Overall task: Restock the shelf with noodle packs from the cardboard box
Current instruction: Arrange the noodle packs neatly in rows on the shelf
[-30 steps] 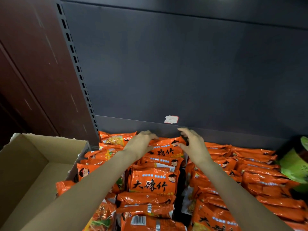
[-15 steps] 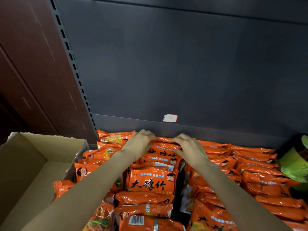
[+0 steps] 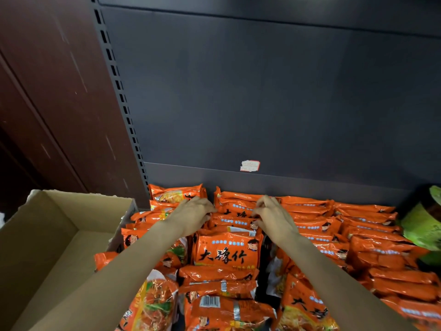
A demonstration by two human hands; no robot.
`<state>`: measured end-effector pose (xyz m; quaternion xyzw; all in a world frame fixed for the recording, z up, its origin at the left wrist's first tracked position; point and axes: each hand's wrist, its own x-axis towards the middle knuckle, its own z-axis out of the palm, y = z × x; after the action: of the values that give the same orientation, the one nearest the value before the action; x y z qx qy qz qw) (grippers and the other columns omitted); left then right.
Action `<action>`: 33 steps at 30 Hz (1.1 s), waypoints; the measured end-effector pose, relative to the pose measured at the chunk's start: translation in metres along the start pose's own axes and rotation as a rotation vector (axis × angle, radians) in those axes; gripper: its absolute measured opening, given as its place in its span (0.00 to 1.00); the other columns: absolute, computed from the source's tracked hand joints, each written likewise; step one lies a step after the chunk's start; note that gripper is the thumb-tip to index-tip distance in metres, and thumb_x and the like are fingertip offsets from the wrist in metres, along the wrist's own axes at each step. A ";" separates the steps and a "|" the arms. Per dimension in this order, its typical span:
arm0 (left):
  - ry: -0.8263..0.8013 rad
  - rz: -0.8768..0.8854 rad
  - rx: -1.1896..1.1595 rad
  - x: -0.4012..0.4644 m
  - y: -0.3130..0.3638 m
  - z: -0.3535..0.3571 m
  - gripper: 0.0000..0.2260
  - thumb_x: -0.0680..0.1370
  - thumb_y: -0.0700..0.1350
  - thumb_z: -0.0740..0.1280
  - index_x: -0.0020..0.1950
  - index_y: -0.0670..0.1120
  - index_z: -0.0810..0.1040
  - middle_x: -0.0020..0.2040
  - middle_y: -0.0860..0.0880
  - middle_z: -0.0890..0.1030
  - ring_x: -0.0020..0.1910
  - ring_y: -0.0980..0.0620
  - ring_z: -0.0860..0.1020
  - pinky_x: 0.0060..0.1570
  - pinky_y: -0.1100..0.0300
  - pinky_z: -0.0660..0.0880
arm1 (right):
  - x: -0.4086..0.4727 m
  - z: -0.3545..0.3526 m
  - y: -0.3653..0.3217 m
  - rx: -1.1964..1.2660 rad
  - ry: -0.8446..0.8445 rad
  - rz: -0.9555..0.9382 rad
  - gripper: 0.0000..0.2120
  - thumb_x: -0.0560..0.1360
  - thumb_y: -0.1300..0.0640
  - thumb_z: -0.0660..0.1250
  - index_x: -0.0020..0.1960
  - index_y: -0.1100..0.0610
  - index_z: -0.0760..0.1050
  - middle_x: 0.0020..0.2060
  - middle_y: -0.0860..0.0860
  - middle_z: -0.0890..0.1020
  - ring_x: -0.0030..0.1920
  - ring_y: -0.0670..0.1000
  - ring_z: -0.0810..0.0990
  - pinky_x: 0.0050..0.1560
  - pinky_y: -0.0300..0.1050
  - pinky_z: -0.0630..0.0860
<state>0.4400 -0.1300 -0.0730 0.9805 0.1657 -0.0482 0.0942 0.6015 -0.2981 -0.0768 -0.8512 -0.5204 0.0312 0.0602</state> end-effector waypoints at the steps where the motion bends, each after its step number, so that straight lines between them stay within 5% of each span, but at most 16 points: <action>1: -0.003 0.001 0.000 0.001 -0.002 0.000 0.18 0.81 0.46 0.58 0.72 0.52 0.66 0.69 0.53 0.68 0.68 0.52 0.63 0.66 0.54 0.61 | 0.000 0.002 0.001 0.021 0.005 0.015 0.15 0.75 0.55 0.68 0.61 0.52 0.76 0.58 0.48 0.70 0.61 0.49 0.69 0.62 0.41 0.69; 8: 0.041 -0.010 -0.037 0.010 -0.001 0.003 0.21 0.76 0.42 0.67 0.69 0.48 0.71 0.63 0.49 0.69 0.63 0.50 0.67 0.65 0.60 0.64 | 0.003 0.000 -0.007 -0.064 0.054 0.026 0.07 0.75 0.56 0.66 0.52 0.54 0.77 0.54 0.48 0.73 0.57 0.50 0.71 0.59 0.44 0.67; 13: 0.157 -0.034 -0.104 0.008 0.008 -0.001 0.13 0.77 0.42 0.67 0.61 0.49 0.74 0.59 0.49 0.71 0.56 0.49 0.74 0.56 0.59 0.71 | -0.006 -0.007 -0.004 -0.073 0.245 0.069 0.05 0.73 0.64 0.65 0.48 0.58 0.76 0.46 0.51 0.76 0.50 0.52 0.75 0.53 0.46 0.69; 19: 0.303 -0.062 -0.103 0.005 0.011 -0.002 0.06 0.77 0.44 0.66 0.53 0.49 0.76 0.53 0.50 0.76 0.54 0.50 0.75 0.57 0.57 0.69 | -0.016 -0.009 -0.005 0.053 0.181 -0.006 0.11 0.75 0.57 0.67 0.55 0.52 0.70 0.54 0.47 0.68 0.55 0.47 0.69 0.55 0.41 0.72; 23: 0.343 -0.121 -0.229 0.005 0.011 -0.001 0.04 0.76 0.40 0.68 0.50 0.47 0.77 0.50 0.49 0.76 0.48 0.50 0.77 0.48 0.58 0.75 | -0.020 -0.007 -0.005 0.108 0.036 0.014 0.04 0.76 0.56 0.66 0.51 0.52 0.75 0.50 0.46 0.76 0.51 0.46 0.75 0.48 0.40 0.75; 27: 0.319 -0.153 -0.319 0.007 0.011 0.002 0.05 0.76 0.40 0.68 0.51 0.46 0.78 0.51 0.48 0.75 0.47 0.50 0.77 0.47 0.60 0.76 | -0.014 -0.001 -0.002 0.111 -0.130 0.079 0.11 0.76 0.56 0.67 0.58 0.52 0.77 0.51 0.49 0.82 0.50 0.47 0.81 0.50 0.45 0.78; 33: 0.313 -0.160 -0.355 0.007 0.008 0.003 0.05 0.76 0.40 0.68 0.51 0.46 0.80 0.50 0.50 0.74 0.48 0.52 0.76 0.46 0.64 0.72 | -0.011 0.006 -0.007 0.039 -0.110 0.056 0.08 0.76 0.62 0.65 0.52 0.51 0.78 0.47 0.48 0.82 0.49 0.49 0.81 0.45 0.43 0.76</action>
<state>0.4490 -0.1354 -0.0758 0.9279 0.2612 0.1266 0.2340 0.5899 -0.3045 -0.0822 -0.8611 -0.4981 0.0896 0.0475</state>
